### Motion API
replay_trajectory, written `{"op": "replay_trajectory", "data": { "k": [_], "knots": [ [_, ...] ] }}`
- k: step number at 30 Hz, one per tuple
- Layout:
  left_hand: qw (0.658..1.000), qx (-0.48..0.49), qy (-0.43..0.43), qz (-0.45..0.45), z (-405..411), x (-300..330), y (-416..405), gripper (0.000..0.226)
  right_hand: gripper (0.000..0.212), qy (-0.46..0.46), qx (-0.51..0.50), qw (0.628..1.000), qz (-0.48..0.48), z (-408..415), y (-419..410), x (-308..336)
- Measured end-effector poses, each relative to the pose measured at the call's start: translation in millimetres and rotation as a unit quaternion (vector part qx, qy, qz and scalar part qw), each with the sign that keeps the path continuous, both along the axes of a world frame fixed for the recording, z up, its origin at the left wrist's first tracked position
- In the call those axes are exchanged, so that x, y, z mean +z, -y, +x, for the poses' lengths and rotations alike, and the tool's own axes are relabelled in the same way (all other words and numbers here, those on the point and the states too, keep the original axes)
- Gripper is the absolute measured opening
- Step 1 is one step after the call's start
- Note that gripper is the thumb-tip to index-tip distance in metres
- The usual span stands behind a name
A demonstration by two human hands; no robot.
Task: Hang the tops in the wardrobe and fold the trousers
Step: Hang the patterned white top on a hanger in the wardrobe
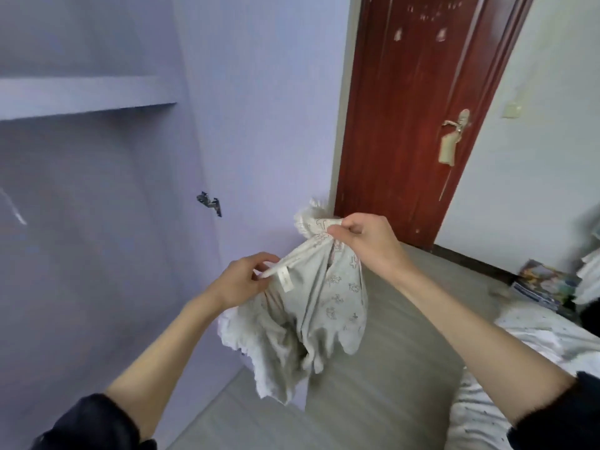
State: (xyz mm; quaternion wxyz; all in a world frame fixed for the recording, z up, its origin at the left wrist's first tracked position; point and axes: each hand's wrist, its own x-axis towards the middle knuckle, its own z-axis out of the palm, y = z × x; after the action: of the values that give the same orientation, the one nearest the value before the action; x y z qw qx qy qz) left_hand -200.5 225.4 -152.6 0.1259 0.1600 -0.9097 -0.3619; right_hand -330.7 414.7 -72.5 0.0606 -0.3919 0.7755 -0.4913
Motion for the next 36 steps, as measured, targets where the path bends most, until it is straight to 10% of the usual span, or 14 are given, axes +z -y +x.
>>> {"op": "replay_trajectory", "data": {
  "k": [9, 14, 30, 36],
  "knots": [
    [0.983, 0.175, 0.046, 0.004, 65.1, -10.2, 34.3, 0.029, 0.025, 0.014, 0.148, 0.983, 0.109, -8.1, 76.6, -18.3],
    [0.971, 0.202, 0.105, 0.071, 103.2, -19.6, 40.0, 0.029, 0.029, -0.191, 0.207, 0.924, 0.259, 1.0, 110.1, -34.2],
    [0.896, 0.438, -0.047, 0.051, 196.7, -44.9, 94.3, 0.015, 0.010, -0.156, 0.305, 0.939, 0.004, 117.3, 241.0, -12.4],
    [0.914, 0.385, 0.028, 0.127, 196.8, -65.1, 147.2, 0.055, 0.018, -0.154, 0.301, 0.941, 0.007, 142.5, 298.1, -2.3]
  ]
}}
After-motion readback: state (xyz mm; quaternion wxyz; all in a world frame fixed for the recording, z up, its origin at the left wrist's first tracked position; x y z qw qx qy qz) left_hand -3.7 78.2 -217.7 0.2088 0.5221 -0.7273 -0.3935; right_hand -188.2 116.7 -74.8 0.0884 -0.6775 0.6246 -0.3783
